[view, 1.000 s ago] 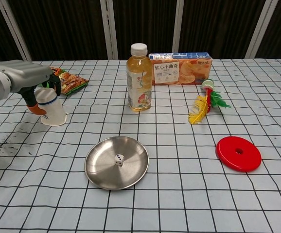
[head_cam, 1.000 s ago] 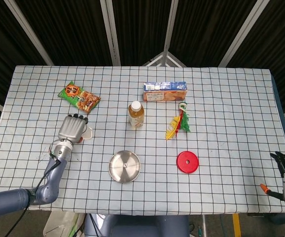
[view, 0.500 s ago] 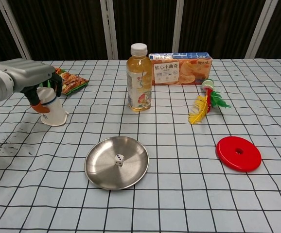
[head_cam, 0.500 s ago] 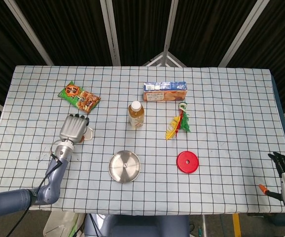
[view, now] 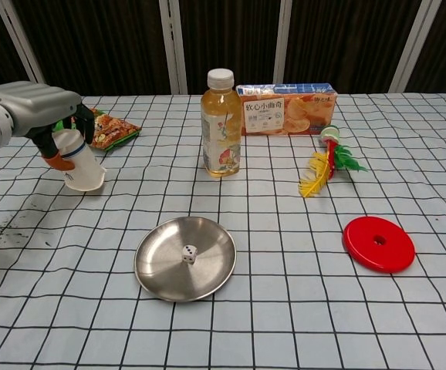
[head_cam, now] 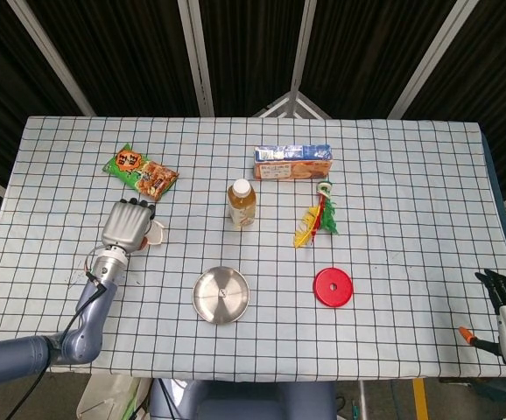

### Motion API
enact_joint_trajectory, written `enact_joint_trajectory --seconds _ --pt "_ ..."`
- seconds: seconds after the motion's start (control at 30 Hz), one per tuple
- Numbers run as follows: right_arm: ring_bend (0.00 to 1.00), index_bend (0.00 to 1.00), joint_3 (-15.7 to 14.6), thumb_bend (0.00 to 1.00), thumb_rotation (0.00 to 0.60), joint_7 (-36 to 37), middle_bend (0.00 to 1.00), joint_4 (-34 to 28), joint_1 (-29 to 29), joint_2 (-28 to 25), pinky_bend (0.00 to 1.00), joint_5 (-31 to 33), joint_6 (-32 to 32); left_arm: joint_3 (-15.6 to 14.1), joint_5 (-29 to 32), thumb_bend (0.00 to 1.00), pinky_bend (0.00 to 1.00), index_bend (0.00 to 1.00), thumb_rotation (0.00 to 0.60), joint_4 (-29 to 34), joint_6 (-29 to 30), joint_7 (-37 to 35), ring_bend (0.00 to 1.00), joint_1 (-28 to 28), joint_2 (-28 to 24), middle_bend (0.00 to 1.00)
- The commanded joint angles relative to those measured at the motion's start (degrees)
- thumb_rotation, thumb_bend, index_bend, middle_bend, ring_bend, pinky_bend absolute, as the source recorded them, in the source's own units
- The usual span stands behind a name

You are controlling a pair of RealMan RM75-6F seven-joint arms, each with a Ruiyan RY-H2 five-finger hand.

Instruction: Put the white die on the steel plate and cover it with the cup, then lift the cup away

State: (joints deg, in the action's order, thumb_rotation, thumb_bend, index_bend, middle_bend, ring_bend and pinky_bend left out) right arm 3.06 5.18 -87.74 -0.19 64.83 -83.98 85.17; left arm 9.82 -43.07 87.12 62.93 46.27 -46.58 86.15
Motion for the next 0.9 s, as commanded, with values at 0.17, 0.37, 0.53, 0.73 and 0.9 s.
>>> enact_joint_trajectory --seconds 0.17,0.37,0.53,0.73,0.9 --pt "0.13 0.17 0.02 0.06 0.6 0.26 0.14 -0.16 0.11 -0.1 0.0 0.07 -0.24 2.66 -1.08 0.37 0.37 0.43 0.6 10.19 1.99 1.6 0.28 -1.32 -5.26 0.33" --pt "0.13 0.17 0.08 0.06 0.6 0.63 0.14 -0.9 -0.26 -0.65 0.0 -0.52 0.93 4.98 1.27 0.4 0.37 0.48 0.6 23.46 4.46 8.5 0.28 -4.41 -9.39 0.35" --pt "0.13 0.17 0.19 0.06 0.6 1.37 0.14 -1.46 -0.68 -1.27 0.0 -0.7 1.86 5.91 7.13 0.43 0.37 0.5 0.6 29.98 6.94 16.09 0.29 -8.44 -8.98 0.36" --pt "0.13 0.17 0.32 0.06 0.6 1.95 0.14 -1.84 -1.07 -1.78 0.0 -0.54 2.48 6.04 13.06 0.43 0.39 0.5 0.6 31.98 9.06 22.37 0.32 -13.58 -4.1 0.38" --pt "0.13 0.17 0.46 0.06 0.6 2.42 0.14 -2.11 -1.45 -2.21 0.0 -0.32 3.05 5.97 16.22 0.44 0.39 0.5 0.6 30.27 11.06 25.32 0.32 -17.3 1.78 0.39"
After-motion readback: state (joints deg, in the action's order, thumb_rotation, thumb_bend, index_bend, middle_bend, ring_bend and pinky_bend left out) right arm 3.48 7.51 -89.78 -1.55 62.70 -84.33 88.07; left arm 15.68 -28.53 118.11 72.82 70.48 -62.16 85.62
